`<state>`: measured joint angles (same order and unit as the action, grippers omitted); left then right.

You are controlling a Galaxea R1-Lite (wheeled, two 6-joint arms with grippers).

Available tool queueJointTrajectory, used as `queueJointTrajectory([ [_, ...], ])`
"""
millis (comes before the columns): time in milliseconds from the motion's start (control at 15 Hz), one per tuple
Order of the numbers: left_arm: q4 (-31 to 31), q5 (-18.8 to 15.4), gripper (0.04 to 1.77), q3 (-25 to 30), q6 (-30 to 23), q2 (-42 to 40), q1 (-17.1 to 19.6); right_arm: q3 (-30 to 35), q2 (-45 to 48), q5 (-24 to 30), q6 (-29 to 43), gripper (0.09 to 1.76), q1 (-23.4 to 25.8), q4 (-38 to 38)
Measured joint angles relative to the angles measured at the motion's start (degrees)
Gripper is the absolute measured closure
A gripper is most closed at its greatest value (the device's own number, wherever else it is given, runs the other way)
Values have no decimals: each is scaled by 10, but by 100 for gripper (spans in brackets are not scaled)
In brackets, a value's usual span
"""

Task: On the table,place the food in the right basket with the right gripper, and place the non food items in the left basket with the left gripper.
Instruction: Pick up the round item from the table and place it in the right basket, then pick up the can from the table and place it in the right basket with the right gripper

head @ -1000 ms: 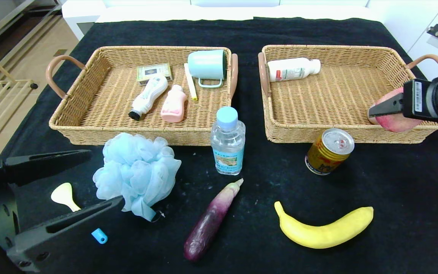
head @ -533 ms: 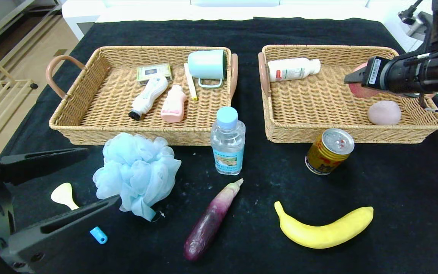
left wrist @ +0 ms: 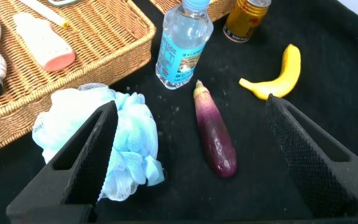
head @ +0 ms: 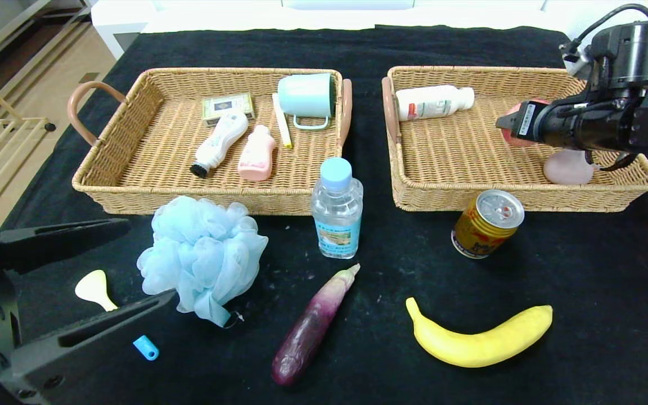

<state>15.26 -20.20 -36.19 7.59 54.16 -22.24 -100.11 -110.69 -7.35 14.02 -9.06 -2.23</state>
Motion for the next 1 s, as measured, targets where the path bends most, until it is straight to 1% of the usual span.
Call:
queueJointTrajectory([
  [400,1,0,9,1,3,-1,0,3,-11,0,0,67,3,1],
  [667,0,0,9,1,3,-1,0,4,-10,-10,-3,48,0,-1],
  [1000,1,-2,9,0,2,-1,0,14,4,-11,-12,32,-6,-7],
])
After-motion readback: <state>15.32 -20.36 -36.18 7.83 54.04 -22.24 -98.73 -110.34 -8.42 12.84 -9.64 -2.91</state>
